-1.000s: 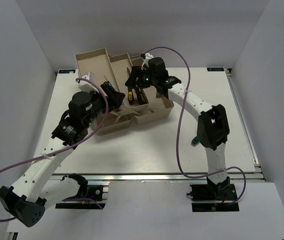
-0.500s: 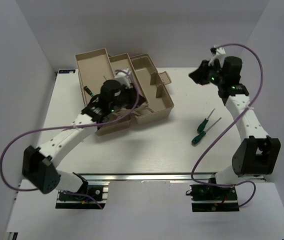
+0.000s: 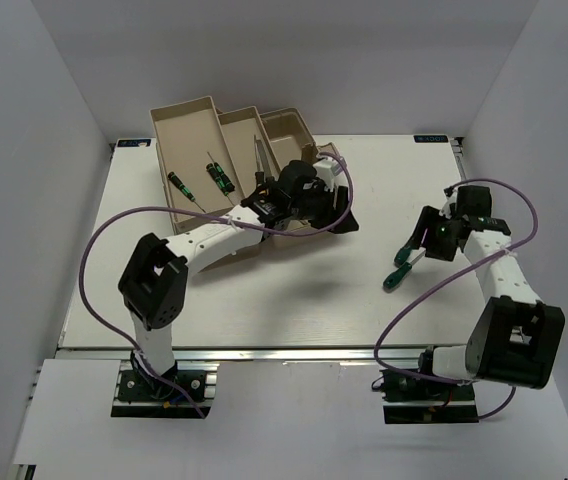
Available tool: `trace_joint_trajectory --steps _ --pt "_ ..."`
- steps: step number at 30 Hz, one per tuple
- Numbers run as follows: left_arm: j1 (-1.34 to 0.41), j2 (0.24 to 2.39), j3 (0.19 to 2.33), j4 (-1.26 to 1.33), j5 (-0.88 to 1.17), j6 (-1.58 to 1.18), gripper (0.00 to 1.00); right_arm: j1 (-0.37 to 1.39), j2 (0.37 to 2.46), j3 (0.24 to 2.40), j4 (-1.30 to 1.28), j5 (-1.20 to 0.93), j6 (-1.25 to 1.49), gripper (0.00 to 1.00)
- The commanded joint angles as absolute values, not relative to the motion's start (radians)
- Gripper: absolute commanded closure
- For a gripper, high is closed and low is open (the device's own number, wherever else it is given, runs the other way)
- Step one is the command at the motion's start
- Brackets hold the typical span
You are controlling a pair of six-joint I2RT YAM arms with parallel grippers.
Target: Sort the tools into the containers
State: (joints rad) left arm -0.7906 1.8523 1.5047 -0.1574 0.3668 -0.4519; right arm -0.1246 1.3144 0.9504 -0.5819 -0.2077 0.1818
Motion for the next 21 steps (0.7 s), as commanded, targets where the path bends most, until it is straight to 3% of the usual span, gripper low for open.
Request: trace_joint_trajectory --steps 1,12,21 --pt "-0.795 1.767 1.502 -0.117 0.397 -0.433 0.36 -0.127 1.377 0.962 -0.537 -0.176 0.216 0.36" --pt "-0.795 1.526 1.218 -0.092 0.276 -0.497 0.33 -0.127 1.690 1.118 -0.425 -0.141 0.317 0.43" --pt "-0.795 1.447 1.173 -0.141 0.219 -0.512 0.32 -0.123 1.816 1.175 -0.388 -0.109 0.347 0.46"
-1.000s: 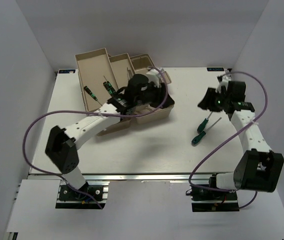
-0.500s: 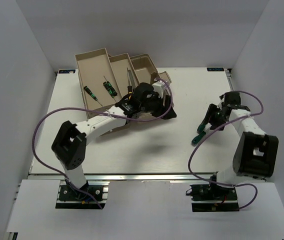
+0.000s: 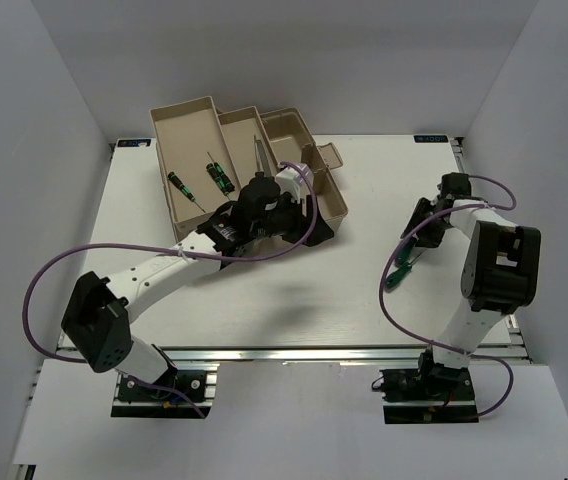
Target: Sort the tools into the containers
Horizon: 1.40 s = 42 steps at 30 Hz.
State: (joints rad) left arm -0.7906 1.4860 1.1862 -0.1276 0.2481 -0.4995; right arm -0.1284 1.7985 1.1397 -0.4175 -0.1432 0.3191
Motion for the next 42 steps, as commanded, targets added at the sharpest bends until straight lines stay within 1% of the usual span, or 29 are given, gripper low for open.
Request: trace_joint_trajectory --steps 1,5,6,8,9,10,11,13,14,15,17,19,21,22,23,25,26,28,29,31,32,33,34,35,37,39,42 --pt "-0.795 1.447 1.173 -0.144 0.222 -0.514 0.32 -0.121 1.830 1.175 -0.387 -0.104 0.350 0.47" --pt "-0.795 1.444 1.177 -0.156 0.218 -0.514 0.32 -0.112 1.841 1.166 -0.396 -0.094 0.351 0.53" --pt "-0.795 1.440 1.178 -0.160 0.215 -0.515 0.32 -0.107 1.841 1.161 -0.396 -0.094 0.351 0.57" --pt "-0.795 1.434 1.174 -0.164 0.203 -0.514 0.32 -0.104 1.836 1.154 -0.399 -0.098 0.348 0.62" --pt "-0.795 1.428 1.172 -0.166 0.196 -0.514 0.32 -0.103 1.836 1.152 -0.399 -0.103 0.350 0.69" --pt "-0.795 1.424 1.169 -0.169 0.195 -0.512 0.32 -0.103 1.833 1.151 -0.397 -0.110 0.348 0.73" --pt "-0.795 1.422 1.166 -0.170 0.187 -0.512 0.32 -0.098 1.832 1.161 -0.393 -0.132 0.344 0.80" --pt "-0.795 1.411 1.164 -0.179 0.180 -0.512 0.32 -0.094 1.825 1.189 -0.391 -0.158 0.342 0.88" --pt "-0.795 1.408 1.161 -0.184 0.173 -0.511 0.32 -0.086 1.821 1.225 -0.385 -0.204 0.342 0.96" --pt "-0.795 1.401 1.160 -0.190 0.170 -0.509 0.32 -0.080 1.807 1.245 -0.365 -0.228 0.347 0.99" --pt "-0.795 1.390 1.154 -0.192 0.160 -0.508 0.32 -0.069 1.790 1.287 -0.330 -0.320 0.353 1.00" --pt "-0.793 1.372 1.140 -0.186 0.152 -0.508 0.32 -0.048 1.749 1.345 -0.255 -0.356 0.373 1.00" --pt "-0.795 1.356 1.129 -0.176 0.137 -0.509 0.32 -0.019 1.694 1.362 -0.158 -0.420 0.374 1.00" --pt "-0.795 1.348 1.112 -0.170 0.132 -0.509 0.32 -0.008 1.680 1.368 -0.070 -0.443 0.367 1.00" --pt "-0.795 1.327 1.105 -0.166 0.123 -0.509 0.32 0.030 1.669 1.374 -0.028 -0.522 0.361 1.00" --pt "-0.795 1.307 1.077 -0.147 0.101 -0.509 0.32 0.078 1.692 1.449 -0.011 -0.593 0.344 1.00" --pt "-0.795 1.290 1.069 -0.141 0.097 -0.508 0.32 0.136 1.715 1.486 -0.023 -0.609 0.333 1.00" --pt "-0.795 1.276 1.054 -0.127 0.089 -0.508 0.31 0.195 1.799 1.605 -0.082 -0.600 0.339 1.00" --pt "-0.795 1.273 1.054 -0.123 0.089 -0.505 0.31 0.243 1.831 1.639 -0.087 -0.594 0.366 0.95" --pt "-0.793 1.276 1.066 -0.126 0.087 -0.500 0.30 0.282 1.917 1.711 -0.080 -0.537 0.415 0.85" --pt "-0.793 1.282 1.072 -0.126 0.090 -0.499 0.30 0.314 1.940 1.729 -0.059 -0.511 0.438 0.74" --pt "-0.793 1.292 1.077 -0.124 0.098 -0.497 0.30 0.330 1.977 1.739 -0.051 -0.482 0.437 0.67" --pt "-0.795 1.298 1.083 -0.121 0.115 -0.495 0.29 0.340 1.994 1.767 -0.048 -0.444 0.431 0.62" --pt "-0.795 1.302 1.092 -0.118 0.121 -0.495 0.29 0.350 2.011 1.778 -0.055 -0.433 0.416 0.53" --pt "-0.795 1.321 1.098 -0.107 0.141 -0.495 0.29 0.350 2.036 1.782 -0.055 -0.430 0.394 0.45" --pt "-0.795 1.339 1.104 -0.089 0.149 -0.495 0.29 0.344 2.025 1.783 -0.084 -0.436 0.327 0.34" --pt "-0.795 1.365 1.114 -0.063 0.166 -0.500 0.29 0.312 1.964 1.756 -0.106 -0.501 0.238 0.34"
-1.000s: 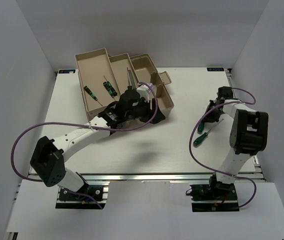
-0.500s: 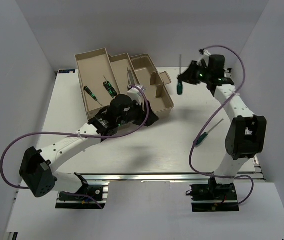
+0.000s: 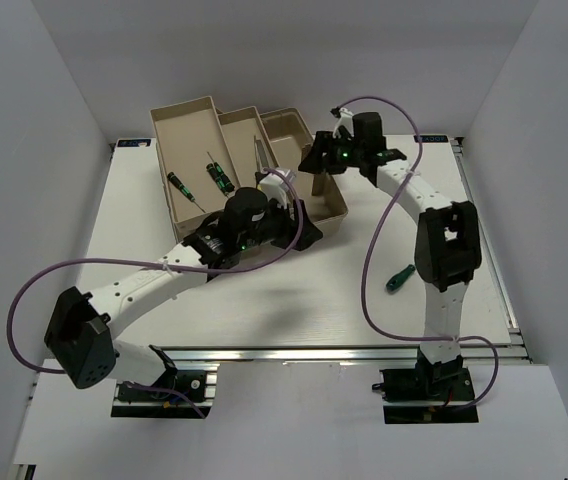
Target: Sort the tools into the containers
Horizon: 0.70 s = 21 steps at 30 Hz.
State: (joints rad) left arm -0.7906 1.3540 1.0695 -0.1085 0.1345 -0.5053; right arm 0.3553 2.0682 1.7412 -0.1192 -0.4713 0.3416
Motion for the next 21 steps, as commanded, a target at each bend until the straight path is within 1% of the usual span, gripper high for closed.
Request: trace_joint_trajectory --steps 1,3,4,5,6,7,8,9,10,11,12,13,14,15,16,17,18,20,21 --pt "-0.795 1.371 1.118 -0.060 0.178 -0.500 0.29 0.272 1.944 1.750 -0.116 -0.612 0.194 0.34" --pt "-0.795 1.387 1.130 -0.057 0.190 -0.496 0.30 0.218 1.872 1.697 -0.118 -0.788 0.087 0.38" --pt "-0.795 1.393 1.135 -0.058 0.193 -0.488 0.30 0.151 1.847 1.666 -0.114 -0.980 0.051 0.46" --pt "-0.795 1.393 1.138 -0.061 0.199 -0.482 0.31 0.120 1.797 1.591 -0.107 -1.071 0.013 0.51" --pt "-0.795 1.393 1.138 -0.061 0.199 -0.477 0.31 0.088 1.772 1.563 -0.182 -1.154 -0.124 0.57" --pt "-0.795 1.385 1.138 -0.063 0.198 -0.469 0.31 0.036 1.746 1.551 -0.289 -1.161 -0.255 0.66" --pt "-0.795 1.381 1.135 -0.061 0.195 -0.463 0.31 0.019 1.741 1.555 -0.443 -1.160 -0.444 0.68" --pt "-0.795 1.373 1.128 -0.063 0.190 -0.454 0.31 0.012 1.741 1.584 -0.812 -1.087 -0.913 0.69" --pt "-0.795 1.356 1.123 -0.066 0.184 -0.451 0.31 0.012 1.740 1.588 -0.972 -1.018 -1.131 0.65" --pt "-0.795 1.347 1.112 -0.067 0.169 -0.446 0.31 0.012 1.736 1.547 -1.102 -0.855 -1.328 0.59" --pt "-0.795 1.338 1.106 -0.069 0.164 -0.440 0.31 0.012 1.727 1.505 -1.255 -0.769 -1.606 0.43" --pt "-0.795 1.316 1.098 -0.071 0.158 -0.434 0.31 -0.018 1.691 1.452 -1.258 -0.700 -1.659 0.30" --pt "-0.795 1.307 1.092 -0.072 0.149 -0.431 0.31 -0.026 1.663 1.393 -1.241 -0.593 -1.707 0.22" --pt "-0.795 1.298 1.079 -0.080 0.143 -0.426 0.30 -0.052 1.596 1.276 -1.206 -0.553 -1.865 0.12" --pt "-0.795 1.280 1.072 -0.083 0.138 -0.425 0.29 -0.066 1.556 1.217 -1.162 -0.528 -1.922 0.11" --pt "-0.795 1.272 1.068 -0.087 0.127 -0.423 0.29 -0.081 1.519 1.115 -1.107 -0.491 -1.959 0.11" --pt "-0.795 1.266 1.060 -0.098 0.127 -0.422 0.29 -0.084 1.465 1.074 -1.003 -0.474 -1.988 0.11" --pt "-0.793 1.244 1.051 -0.104 0.117 -0.425 0.29 -0.084 1.451 1.029 -0.956 -0.430 -2.077 0.11" --pt "-0.795 1.236 1.039 -0.107 0.114 -0.428 0.29 -0.084 1.478 1.035 -0.956 -0.420 -2.097 0.11"
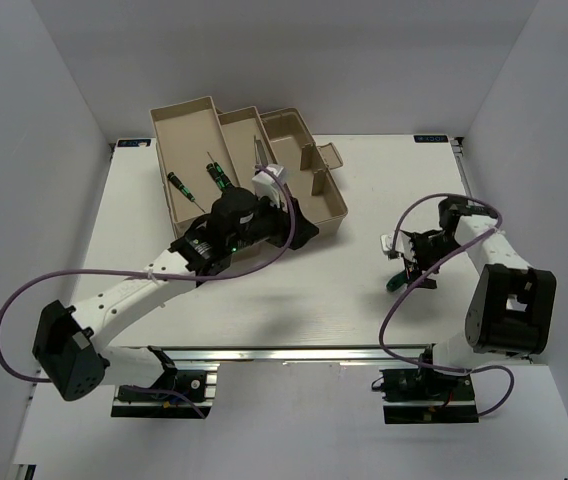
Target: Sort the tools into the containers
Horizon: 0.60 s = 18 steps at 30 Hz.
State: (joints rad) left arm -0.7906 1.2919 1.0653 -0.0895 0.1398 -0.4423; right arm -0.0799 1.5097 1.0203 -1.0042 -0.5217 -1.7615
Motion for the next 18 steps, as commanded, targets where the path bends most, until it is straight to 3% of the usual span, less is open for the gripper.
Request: trace_joint_trajectory --steps 1,13,18 --pt "-0.795 1.227 1.031 -0.109 0.109 -0.429 0.29 -0.084 1.500 1.049 -0.986 -0.413 -2.133 0.11" --pt "-0.795 1.105 0.940 -0.130 0.042 -0.486 0.29 -0.019 1.683 1.036 -0.939 -0.325 -2.253 0.12" --pt "-0.795 1.051 0.939 -0.181 -0.031 -0.492 0.29 0.041 1.743 1.026 -0.919 -0.307 -2.230 0.20"
